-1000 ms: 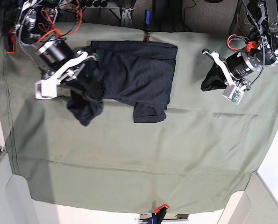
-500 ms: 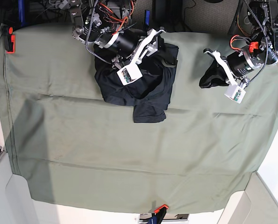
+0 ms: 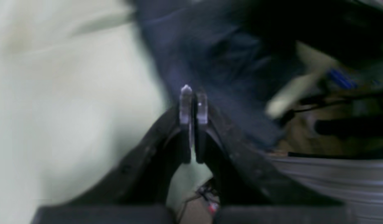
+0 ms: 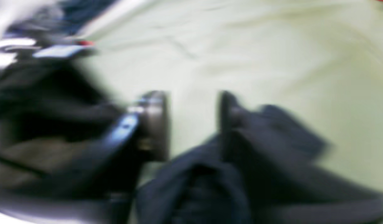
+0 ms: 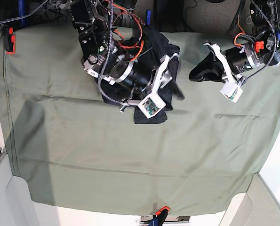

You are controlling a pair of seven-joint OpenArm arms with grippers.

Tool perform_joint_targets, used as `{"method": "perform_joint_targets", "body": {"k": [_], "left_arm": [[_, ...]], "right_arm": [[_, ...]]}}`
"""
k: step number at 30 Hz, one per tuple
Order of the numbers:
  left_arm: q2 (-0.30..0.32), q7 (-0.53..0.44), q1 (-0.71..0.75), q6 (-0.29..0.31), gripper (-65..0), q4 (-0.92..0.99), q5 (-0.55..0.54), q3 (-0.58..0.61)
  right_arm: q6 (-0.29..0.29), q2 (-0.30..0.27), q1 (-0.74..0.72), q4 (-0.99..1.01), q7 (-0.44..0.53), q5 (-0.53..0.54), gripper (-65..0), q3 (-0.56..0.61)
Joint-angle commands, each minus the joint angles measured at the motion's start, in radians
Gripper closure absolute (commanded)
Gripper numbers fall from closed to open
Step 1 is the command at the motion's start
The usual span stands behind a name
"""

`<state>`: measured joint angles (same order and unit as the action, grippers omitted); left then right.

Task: Fold the T-shirt properly
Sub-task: 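Grasp the shirt end with the right gripper and fold it toward the left gripper, then grasp the bundle sides with both grippers and push them inward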

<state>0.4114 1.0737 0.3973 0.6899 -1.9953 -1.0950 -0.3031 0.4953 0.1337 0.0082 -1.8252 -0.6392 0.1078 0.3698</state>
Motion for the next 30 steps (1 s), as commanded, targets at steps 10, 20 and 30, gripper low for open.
{"method": "perform_joint_targets", "body": {"k": [10, 20, 30], "left_arm": [[0.090, -0.042, 0.068, 0.008, -0.9, -0.106, 0.190, 0.375], [0.121, -0.247, 0.001, 0.008, -0.9, -0.082, 0.491, 0.486], [0.121, -0.275, -0.027, 0.008, -0.9, 0.126, 0.565, 0.486]], "right_arm": [[-0.040, -0.041, -0.085, 0.001, 0.045, -0.042, 0.0, -0.321], [-0.039, -0.108, -0.085, 0.166, 0.060, 0.008, 0.0, -0.374], [-0.039, -0.109, -0.085, 0.167, 0.069, 0.009, 0.0, -0.374]]}}
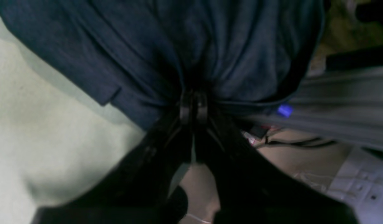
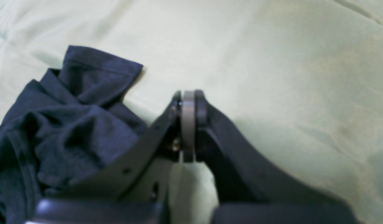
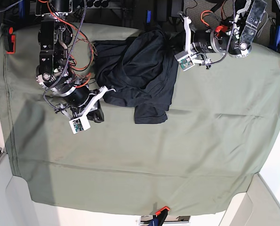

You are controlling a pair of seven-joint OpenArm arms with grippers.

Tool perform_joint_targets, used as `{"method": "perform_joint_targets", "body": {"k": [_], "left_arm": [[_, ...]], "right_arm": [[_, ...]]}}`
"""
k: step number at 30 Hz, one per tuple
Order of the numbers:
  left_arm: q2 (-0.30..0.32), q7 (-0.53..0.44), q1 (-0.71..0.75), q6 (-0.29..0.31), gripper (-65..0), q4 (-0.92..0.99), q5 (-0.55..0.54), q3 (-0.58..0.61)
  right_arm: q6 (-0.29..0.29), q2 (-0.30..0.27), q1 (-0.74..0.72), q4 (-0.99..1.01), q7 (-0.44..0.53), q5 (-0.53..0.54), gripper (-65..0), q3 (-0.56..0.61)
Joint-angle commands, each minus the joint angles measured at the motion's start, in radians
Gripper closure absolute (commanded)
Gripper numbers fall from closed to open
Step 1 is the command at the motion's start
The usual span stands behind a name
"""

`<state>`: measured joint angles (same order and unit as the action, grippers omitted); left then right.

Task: Fold the T-shirt properly
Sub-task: 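Grasp the bundle sides with both grippers and push them inward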

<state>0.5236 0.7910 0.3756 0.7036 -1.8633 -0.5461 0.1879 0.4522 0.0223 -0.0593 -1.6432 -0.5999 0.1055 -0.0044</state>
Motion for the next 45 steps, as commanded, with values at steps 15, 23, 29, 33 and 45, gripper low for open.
{"method": "perform_joint_targets", "body": {"k": [15, 23, 29, 33, 45], "left_arm": [[0.009, -0.054, -0.226, -0.005, -0.9, 0.047, 0.093, -0.005], [0.008, -0.076, -0.402, -0.005, -0.9, 0.274, 0.093, -0.003], [0.008, -0.155, -0.560, -0.005, -0.9, 0.457, 0.103, 0.040], [-0.003, -0.188, -0.684, -0.005, -0.9, 0.529, 0.145, 0.172], [0.023, -0.056, -0.858, -0.005, -0.9, 0.550, 0.071, 0.404]], "right_arm": [[0.005, 0.002, -0.014, -0.015, 0.023, 0.010, 0.0, 0.000], [0.004, -0.008, -0.014, -0.015, 0.019, 0.006, 0.0, 0.000], [0.004, -0.008, -0.011, -0.015, 0.002, 0.008, 0.0, 0.000], [0.004, -0.008, -0.002, -0.015, -0.007, 0.054, 0.0, 0.000], [0.021, -0.003, 0.100, -0.015, -0.002, 0.078, 0.0, 0.003]]}}
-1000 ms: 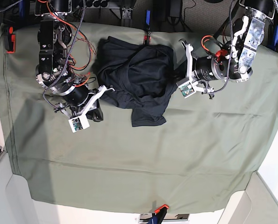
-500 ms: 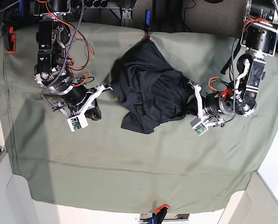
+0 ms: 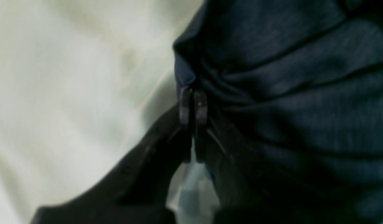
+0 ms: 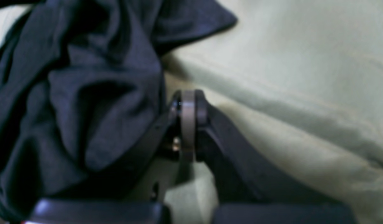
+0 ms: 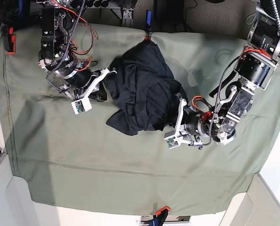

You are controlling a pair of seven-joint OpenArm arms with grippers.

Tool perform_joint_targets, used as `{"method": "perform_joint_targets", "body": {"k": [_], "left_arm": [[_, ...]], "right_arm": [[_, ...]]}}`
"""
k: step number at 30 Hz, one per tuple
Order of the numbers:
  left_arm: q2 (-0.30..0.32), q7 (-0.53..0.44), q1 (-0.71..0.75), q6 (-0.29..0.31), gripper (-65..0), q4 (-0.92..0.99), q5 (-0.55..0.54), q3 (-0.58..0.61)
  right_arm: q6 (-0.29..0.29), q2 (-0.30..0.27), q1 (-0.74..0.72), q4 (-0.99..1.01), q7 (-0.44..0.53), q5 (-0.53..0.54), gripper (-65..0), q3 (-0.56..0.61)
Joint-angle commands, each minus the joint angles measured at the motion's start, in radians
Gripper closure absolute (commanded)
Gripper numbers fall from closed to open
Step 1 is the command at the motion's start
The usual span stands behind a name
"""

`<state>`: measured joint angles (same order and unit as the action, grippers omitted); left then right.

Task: Fold the T-shirt properly
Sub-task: 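Grasp the bundle sides with both grippers and push them inward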

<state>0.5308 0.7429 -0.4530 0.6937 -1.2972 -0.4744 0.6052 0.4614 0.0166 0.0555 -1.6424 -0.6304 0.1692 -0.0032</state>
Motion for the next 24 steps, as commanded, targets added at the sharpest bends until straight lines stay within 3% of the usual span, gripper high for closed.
{"method": "perform_joint_targets", "body": {"k": [1, 10, 14, 19, 24], "left_arm": [[0.035, 0.003, -0.029, 0.004, -0.9, -0.032, -0.029, -0.018], [0.275, 0.138, -0.019, 0.004, -0.9, -0.282, -0.256, -0.019], [0.363, 0.144, 0.065, 0.004, -0.9, -0.416, -0.274, -0.037], [0.382, 0.145, 0.227, 0.004, -0.9, -0.500, -0.273, -0.068], [0.314, 0.119, 0.361, 0.004, -0.9, -0.501, -0.243, -0.122]], "right_arm": [[0.022, 0.002, -0.010, -0.016, 0.027, 0.018, 0.0, 0.004], [0.041, 0.002, 0.026, -0.016, 0.023, 0.046, 0.0, 0.159], [0.040, 0.002, 0.025, -0.016, 0.024, 0.018, 0.0, 0.204], [0.006, 0.002, 0.013, -0.018, 0.029, 0.018, 0.0, 0.158], [0.007, 0.002, -0.010, -0.018, 0.030, 0.019, 0.0, 0.046]]}}
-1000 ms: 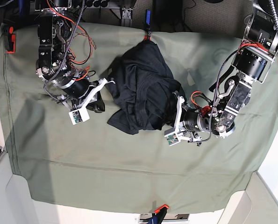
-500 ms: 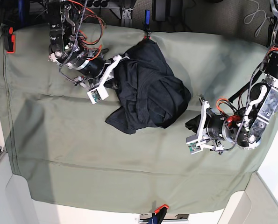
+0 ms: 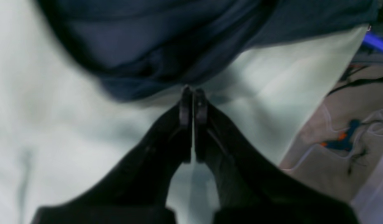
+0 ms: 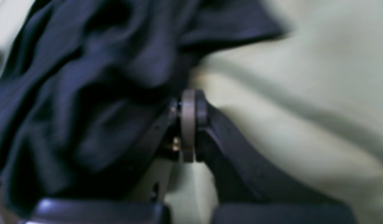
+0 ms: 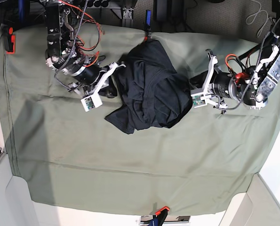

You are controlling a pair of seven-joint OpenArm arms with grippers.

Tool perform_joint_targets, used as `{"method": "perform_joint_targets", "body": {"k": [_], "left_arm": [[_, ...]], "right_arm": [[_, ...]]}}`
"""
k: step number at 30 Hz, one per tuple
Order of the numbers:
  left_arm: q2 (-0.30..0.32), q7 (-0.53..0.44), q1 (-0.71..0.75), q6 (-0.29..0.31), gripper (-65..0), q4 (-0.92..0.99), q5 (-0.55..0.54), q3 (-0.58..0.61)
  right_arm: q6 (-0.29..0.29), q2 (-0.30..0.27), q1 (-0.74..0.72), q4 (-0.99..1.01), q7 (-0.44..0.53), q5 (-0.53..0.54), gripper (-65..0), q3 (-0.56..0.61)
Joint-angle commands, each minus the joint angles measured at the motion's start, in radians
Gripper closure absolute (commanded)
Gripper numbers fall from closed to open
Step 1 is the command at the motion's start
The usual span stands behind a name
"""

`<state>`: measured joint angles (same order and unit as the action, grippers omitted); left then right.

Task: Fold the T-shirt properly
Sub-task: 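Grasp the bundle sides with both grippers and push them inward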

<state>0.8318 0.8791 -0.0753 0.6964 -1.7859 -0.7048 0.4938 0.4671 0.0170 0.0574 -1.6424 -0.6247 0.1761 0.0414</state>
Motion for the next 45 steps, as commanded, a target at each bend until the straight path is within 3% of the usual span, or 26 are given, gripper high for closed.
{"method": "perform_joint_targets", "body": {"k": [1, 8, 12, 20, 25, 29, 33, 37, 45], "left_arm": [[-0.009, -0.031, 0.003, 0.002, -0.9, -0.010, 0.003, -0.025], [-0.184, -0.138, 0.036, 0.002, -0.9, 0.134, 0.163, -0.043], [-0.267, -0.186, -0.034, 0.002, -0.9, 0.273, 0.228, -0.043], [-0.318, -0.218, -0.254, 0.002, -0.9, 0.478, 0.227, -0.043], [-0.319, -0.216, -0.342, 0.002, -0.9, 0.488, 0.224, -0.043], [-0.315, -0.151, -0.362, 0.002, -0.9, 0.488, 0.216, -0.043], [-0.292, -0.052, -0.338, 0.002, -0.9, 0.488, 0.080, -0.043], [-0.236, 0.021, -0.276, 0.002, -0.9, 0.488, -0.067, -0.043], [-0.108, 0.024, -0.150, 0.002, -0.9, 0.480, -0.190, -0.044]], "right_arm": [[0.002, 0.001, -0.018, -0.018, 0.023, 0.012, 0.0, -0.020], [0.005, 0.000, -0.043, -0.018, 0.008, 0.060, 0.0, -0.062], [0.005, 0.000, -0.042, -0.018, -0.010, 0.072, 0.0, -0.061], [0.018, 0.000, -0.021, -0.018, -0.019, 0.125, 0.0, -0.059], [0.018, 0.000, -0.015, -0.018, -0.023, 0.131, 0.0, -0.059], [0.018, 0.003, -0.013, -0.018, -0.026, 0.133, 0.0, -0.059], [0.019, 0.003, -0.013, -0.018, -0.023, 0.175, 0.0, -0.055], [0.019, 0.003, -0.013, -0.017, -0.009, 0.171, 0.0, -0.005], [0.016, 0.003, -0.008, -0.017, -0.005, 0.109, 0.0, 0.219]]}}
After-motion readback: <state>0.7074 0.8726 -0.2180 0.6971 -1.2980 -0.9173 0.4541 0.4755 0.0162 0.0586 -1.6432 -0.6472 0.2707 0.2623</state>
